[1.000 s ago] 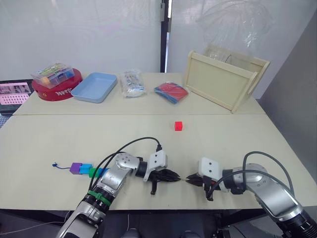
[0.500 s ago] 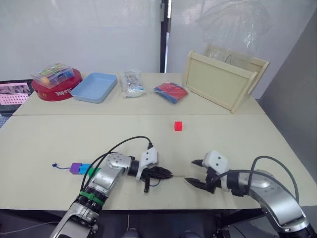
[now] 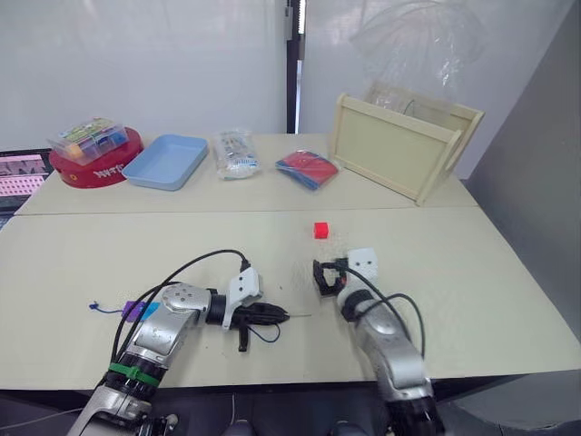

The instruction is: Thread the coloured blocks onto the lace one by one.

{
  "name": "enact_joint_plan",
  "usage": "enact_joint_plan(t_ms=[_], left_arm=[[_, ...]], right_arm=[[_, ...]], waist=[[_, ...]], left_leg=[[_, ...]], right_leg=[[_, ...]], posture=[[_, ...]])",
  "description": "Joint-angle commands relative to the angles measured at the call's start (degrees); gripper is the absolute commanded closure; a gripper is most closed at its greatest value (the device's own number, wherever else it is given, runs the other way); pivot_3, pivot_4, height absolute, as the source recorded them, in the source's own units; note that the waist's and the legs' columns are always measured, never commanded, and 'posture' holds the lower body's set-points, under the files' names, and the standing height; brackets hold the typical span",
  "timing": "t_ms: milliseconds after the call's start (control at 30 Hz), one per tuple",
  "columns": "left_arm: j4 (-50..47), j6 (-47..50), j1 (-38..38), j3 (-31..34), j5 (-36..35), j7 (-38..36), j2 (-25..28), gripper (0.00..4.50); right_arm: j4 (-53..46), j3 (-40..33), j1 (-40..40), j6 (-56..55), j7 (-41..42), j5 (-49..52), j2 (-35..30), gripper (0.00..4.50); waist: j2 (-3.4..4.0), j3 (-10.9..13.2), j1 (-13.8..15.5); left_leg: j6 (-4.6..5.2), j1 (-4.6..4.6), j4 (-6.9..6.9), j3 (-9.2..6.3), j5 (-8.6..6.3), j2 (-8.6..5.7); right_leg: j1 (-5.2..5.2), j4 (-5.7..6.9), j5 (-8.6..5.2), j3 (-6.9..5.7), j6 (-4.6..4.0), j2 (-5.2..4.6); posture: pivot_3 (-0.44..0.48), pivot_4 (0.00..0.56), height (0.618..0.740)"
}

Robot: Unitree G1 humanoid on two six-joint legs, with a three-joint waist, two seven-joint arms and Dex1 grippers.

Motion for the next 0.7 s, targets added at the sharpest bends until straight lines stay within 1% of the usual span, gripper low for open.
enact_joint_plan(t_ms=[33, 167, 333, 433, 500, 567, 600, 633, 667, 700], left_arm=[[-2.40, -0.05, 0.72, 1.34, -1.06, 0.77, 0.48, 4.50], [-2.80, -0.52, 1.98, 1.50, -1.07, 0.98, 0.79, 4.50], [-3.51, -0.59, 3.07, 1.64, -1.00, 1.45, 0.88, 4.50], [-4.15, -0.51, 3.71, 1.78, -1.00, 1.81, 1.00, 4.50], [-4.60, -0.33, 4.03, 1.89, -1.06, 2.09, 1.04, 4.50], [-4.88, -0.25, 4.30, 1.90, -1.07, 2.27, 1.10, 4.50], [-5.04, -0.18, 4.42, 1.89, -1.10, 2.33, 1.13, 4.50], [-5.20, -0.12, 4.53, 1.87, -1.14, 2.36, 1.16, 4.50], [-5.35, -0.07, 4.62, 1.82, -1.16, 2.35, 1.21, 4.50], [-5.49, -0.01, 4.68, 1.74, -1.20, 2.29, 1.25, 4.50]], right_arm=[[15.20, -1.46, -10.40, -5.48, -2.22, -1.02, 0.75, 0.03], [31.40, -3.46, -20.92, -12.19, -1.02, -0.15, 0.26, 0.03], [48.53, -6.41, -31.72, -16.84, -2.63, 0.40, 0.16, 0.03], [54.46, -8.33, -35.01, -18.25, -3.05, 1.49, 0.71, 0.03], [56.11, -9.54, -35.85, -19.82, -2.36, 2.58, 1.25, 0.03], [56.78, -10.27, -36.31, -20.96, -2.05, 3.18, 1.57, 0.53], [56.96, -10.13, -36.50, -21.39, -1.60, 2.99, 1.63, 0.91], [57.14, -10.15, -36.64, -21.65, -1.53, 2.86, 1.65, 1.13], [57.35, -10.27, -36.76, -21.78, -1.47, 2.89, 1.69, 1.54], [57.41, -10.49, -36.82, -21.96, -1.72, 3.00, 1.64, 1.83]], waist=[[0.00, 0.00, -0.19], [0.01, 0.00, -0.85], [0.01, 0.00, -1.37], [0.02, -0.01, -1.47], [0.02, -0.01, -1.52], [0.02, -0.01, -1.54], [0.02, -0.01, -1.55], [0.02, -0.01, -1.63], [0.03, -0.01, -1.73], [0.03, -0.01, -1.89]], left_leg=[[-0.04, 0.02, -0.06, 0.00, 0.02, 0.01], [-0.07, 0.06, -0.16, -0.03, 0.04, 0.02], [-0.12, 0.11, -0.35, -0.03, 0.07, 0.01], [-0.33, 0.21, -0.55, -0.03, 0.20, 0.02], [-0.35, 0.25, -0.58, -0.02, 0.21, 0.02], [-0.35, 0.25, -0.58, -0.02, 0.21, 0.02], [-0.35, 0.25, -0.58, -0.02, 0.21, 0.02], [-0.35, 0.25, -0.59, -0.02, 0.21, 0.02], [-0.35, 0.26, -0.60, -0.02, 0.21, 0.03], [-0.35, 0.27, -0.62, -0.02, 0.21, 0.03]], right_leg=[[-0.01, 0.02, 0.00, 0.00, 0.00, 0.01], [-0.02, 0.12, 0.01, 0.00, -0.02, 0.01], [-0.03, 0.24, 0.02, 0.00, -0.02, 0.00], [-0.03, 0.24, 0.02, 0.00, -0.03, -0.01], [-0.01, 0.24, 0.02, 0.01, -0.03, -0.01], [-0.01, 0.24, 0.02, 0.02, -0.03, -0.01], [-0.01, 0.25, 0.02, 0.02, -0.03, -0.01], [-0.01, 0.25, 0.02, 0.02, -0.03, -0.01], [-0.01, 0.25, 0.02, 0.02, -0.03, 0.00], [-0.01, 0.25, 0.02, 0.02, -0.03, 0.00]], posture=[[0.000, 0.150, 0.740], [0.000, 0.150, 0.740], [0.000, 0.150, 0.740], [0.000, 0.150, 0.740], [0.000, 0.150, 0.740], [0.000, 0.150, 0.740], [0.000, 0.150, 0.740], [0.000, 0.150, 0.740], [0.000, 0.150, 0.740], [0.000, 0.150, 0.740]])
